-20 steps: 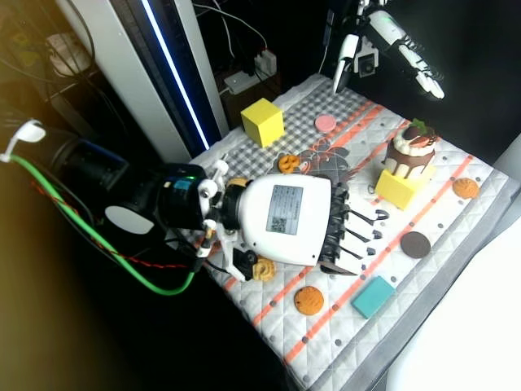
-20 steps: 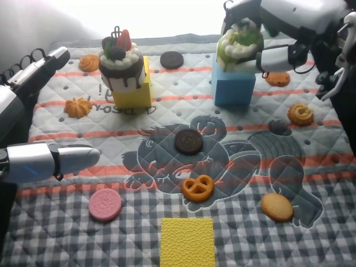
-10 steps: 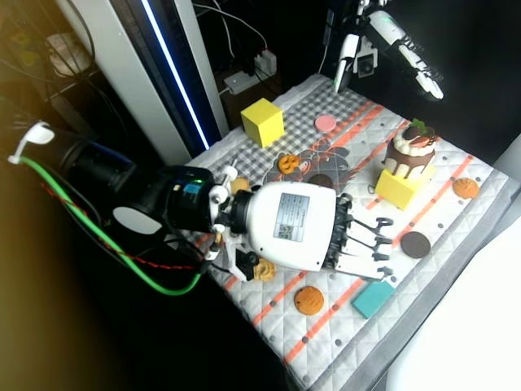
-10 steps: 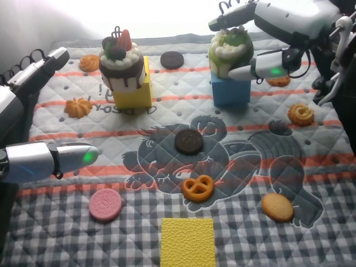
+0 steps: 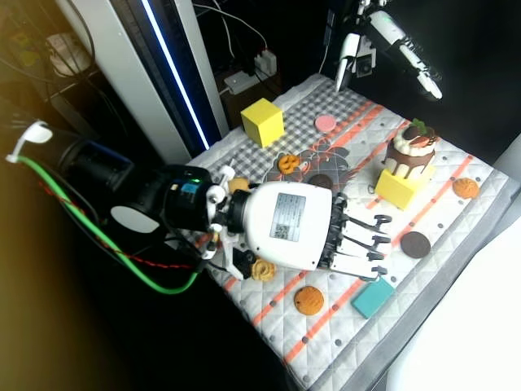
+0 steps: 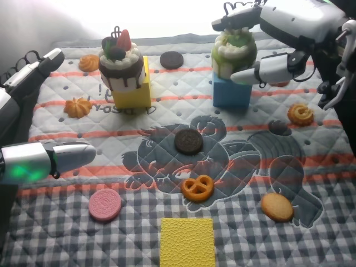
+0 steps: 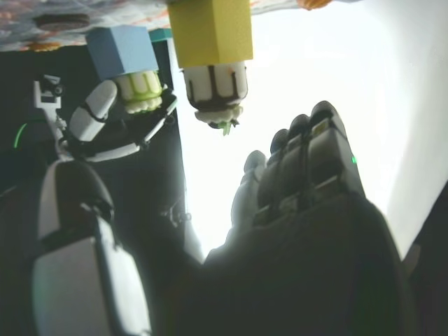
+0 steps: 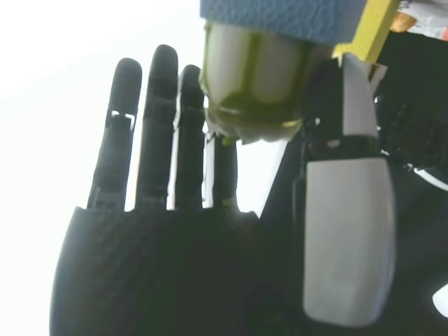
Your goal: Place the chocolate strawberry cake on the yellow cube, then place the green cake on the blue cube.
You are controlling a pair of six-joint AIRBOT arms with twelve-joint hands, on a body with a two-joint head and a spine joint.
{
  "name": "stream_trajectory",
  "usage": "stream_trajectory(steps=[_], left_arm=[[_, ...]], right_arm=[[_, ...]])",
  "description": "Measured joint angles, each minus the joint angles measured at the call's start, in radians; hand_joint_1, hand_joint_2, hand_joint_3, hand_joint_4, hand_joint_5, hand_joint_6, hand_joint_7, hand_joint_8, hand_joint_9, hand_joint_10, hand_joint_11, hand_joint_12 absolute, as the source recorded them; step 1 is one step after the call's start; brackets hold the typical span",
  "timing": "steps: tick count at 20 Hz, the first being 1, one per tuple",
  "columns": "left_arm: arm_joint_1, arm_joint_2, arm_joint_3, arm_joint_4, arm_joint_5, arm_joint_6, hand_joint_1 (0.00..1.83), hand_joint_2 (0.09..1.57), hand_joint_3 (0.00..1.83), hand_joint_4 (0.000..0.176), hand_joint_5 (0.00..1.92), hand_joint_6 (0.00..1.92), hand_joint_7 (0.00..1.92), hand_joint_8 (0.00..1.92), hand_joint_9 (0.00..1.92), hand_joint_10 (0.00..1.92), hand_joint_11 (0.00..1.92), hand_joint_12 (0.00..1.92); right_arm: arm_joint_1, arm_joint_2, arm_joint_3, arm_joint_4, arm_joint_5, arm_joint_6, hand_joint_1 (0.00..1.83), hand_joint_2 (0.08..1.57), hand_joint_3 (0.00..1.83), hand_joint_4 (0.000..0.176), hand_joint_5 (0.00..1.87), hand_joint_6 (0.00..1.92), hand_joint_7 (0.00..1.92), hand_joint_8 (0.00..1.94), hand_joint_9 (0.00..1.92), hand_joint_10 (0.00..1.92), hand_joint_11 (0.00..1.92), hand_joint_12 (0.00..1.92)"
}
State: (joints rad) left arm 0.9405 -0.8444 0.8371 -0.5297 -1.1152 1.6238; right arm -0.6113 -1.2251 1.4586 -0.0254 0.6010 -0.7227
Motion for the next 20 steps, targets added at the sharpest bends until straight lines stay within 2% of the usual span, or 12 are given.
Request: stream_trajectory(steps=[1, 4, 5, 6, 7, 8, 9, 10, 11, 13, 15, 20], left_arm=[[0.002, 0.0, 0.0, 0.001, -0.001, -0.002, 0.77, 0.82, 0.01, 0.122, 0.0, 0.0, 0.0, 0.0, 0.0, 0.0, 0.0, 0.0], [0.011, 0.0, 0.0, -0.003, 0.0, -0.005, 0.78, 0.83, 0.01, 0.1, 0.0, 0.0, 0.0, 0.0, 0.0, 0.0, 0.0, 0.0], [0.011, 0.0, 0.0, -0.003, -0.001, -0.006, 0.78, 0.83, 0.01, 0.107, 0.0, 0.0, 0.0, 0.0, 0.0, 0.0, 0.0, 0.0], [0.011, 0.0, 0.0, -0.003, -0.001, -0.006, 0.78, 0.83, 0.01, 0.124, 0.0, 0.0, 0.0, 0.0, 0.0, 0.0, 0.0, 0.0], [0.011, 0.0, 0.0, -0.001, -0.001, -0.006, 0.76, 0.82, 0.0, 0.13, 0.0, 0.0, 0.0, 0.0, 0.0, 0.0, 0.0, 0.0], [0.011, 0.0, 0.0, -0.002, -0.001, -0.006, 0.76, 0.83, 0.0, 0.118, 0.0, 0.0, 0.0, 0.0, 0.0, 0.0, 0.0, 0.0], [0.012, 0.0, 0.0, -0.006, -0.001, -0.006, 0.75, 0.83, 0.01, 0.118, 0.0, 0.0, 0.0, 0.0, 0.0, 0.0, 0.0, 0.0], [0.012, 0.0, 0.0, -0.009, -0.001, -0.006, 0.75, 0.83, 0.01, 0.125, 0.0, 0.0, 0.0, 0.0, 0.0, 0.0, 0.0, 0.0], [0.012, 0.0, 0.0, -0.006, -0.002, -0.008, 0.75, 0.83, 0.01, 0.122, 0.0, 0.0, 0.0, 0.0, 0.0, 0.0, 0.0, 0.0], [0.018, 0.0, 0.0, -0.004, -0.006, -0.019, 0.75, 0.83, 0.0, 0.12, 0.0, 0.0, 0.0, 0.0, 0.0, 0.0, 0.0, 0.0], [0.023, 0.0, 0.0, -0.008, -0.008, -0.025, 0.78, 0.82, 0.0, 0.133, 0.0, 0.0, 0.0, 0.0, 0.0, 0.0, 0.0, 0.0], [0.04, 0.0, 0.0, -0.004, -0.027, -0.063, 0.77, 0.82, 0.0, 0.124, 0.0, 0.0, 0.0, 0.0, 0.0, 0.0, 0.0, 0.0]], right_arm=[[-0.004, 0.004, -0.003, 0.004, 0.0, 0.0, 0.86, 1.04, 0.0, 0.073, 0.57, 0.0, 0.61, 0.0, 0.64, 0.09, 0.14, 1.26], [-0.005, 0.01, -0.005, 0.006, -0.001, 0.0, 0.86, 1.03, 0.0, 0.08, 0.57, 0.0, 0.63, 0.01, 0.65, 0.11, 0.14, 1.33], [-0.005, 0.01, -0.009, 0.007, -0.001, 0.0, 0.85, 1.02, 0.0, 0.09, 0.53, 0.0, 0.57, 0.0, 0.59, 0.08, 0.11, 1.29], [-0.005, 0.01, -0.011, 0.007, 0.0, 0.0, 0.85, 1.02, 0.0, 0.091, 0.5, 0.0, 0.53, 0.0, 0.56, 0.06, 0.09, 1.27], [-0.007, 0.01, -0.014, 0.005, 0.003, 0.0, 0.84, 1.01, 0.0, 0.122, 0.4, 0.0, 0.44, 0.0, 0.48, 0.03, 0.02, 1.16], [-0.011, 0.012, -0.018, 0.006, 0.006, 0.0, 0.82, 0.99, 0.0, 0.139, 0.3, 0.0, 0.35, 0.0, 0.38, 0.01, 0.0, 0.95], [-0.011, 0.015, -0.024, 0.006, 0.006, -0.002, 0.81, 0.96, 0.0, 0.143, 0.15, 0.0, 0.17, 0.0, 0.21, 0.0, 0.0, 0.67], [-0.014, 0.019, -0.029, 0.003, 0.008, -0.014, 0.78, 0.93, 0.0, 0.165, 0.06, 0.0, 0.07, 0.0, 0.09, 0.0, 0.0, 0.45], [-0.015, 0.022, -0.037, 0.006, 0.007, -0.021, 0.71, 0.91, 0.0, 0.174, 0.01, 0.0, 0.01, 0.0, 0.02, 0.0, 0.0, 0.13], [-0.015, 0.023, -0.046, 0.006, 0.009, -0.042, 0.69, 0.88, 0.0, 0.176, 0.0, 0.0, 0.0, 0.0, 0.0, 0.0, 0.0, 0.0], [-0.015, 0.024, -0.051, 0.003, 0.014, -0.05, 0.65, 0.87, 0.0, 0.176, 0.0, 0.0, 0.0, 0.0, 0.0, 0.0, 0.0, 0.0], [-0.029, 0.07, -0.092, 0.003, 0.066, -0.053, 0.67, 0.88, 0.0, 0.176, 0.0, 0.0, 0.0, 0.0, 0.0, 0.0, 0.0, 0.0]])
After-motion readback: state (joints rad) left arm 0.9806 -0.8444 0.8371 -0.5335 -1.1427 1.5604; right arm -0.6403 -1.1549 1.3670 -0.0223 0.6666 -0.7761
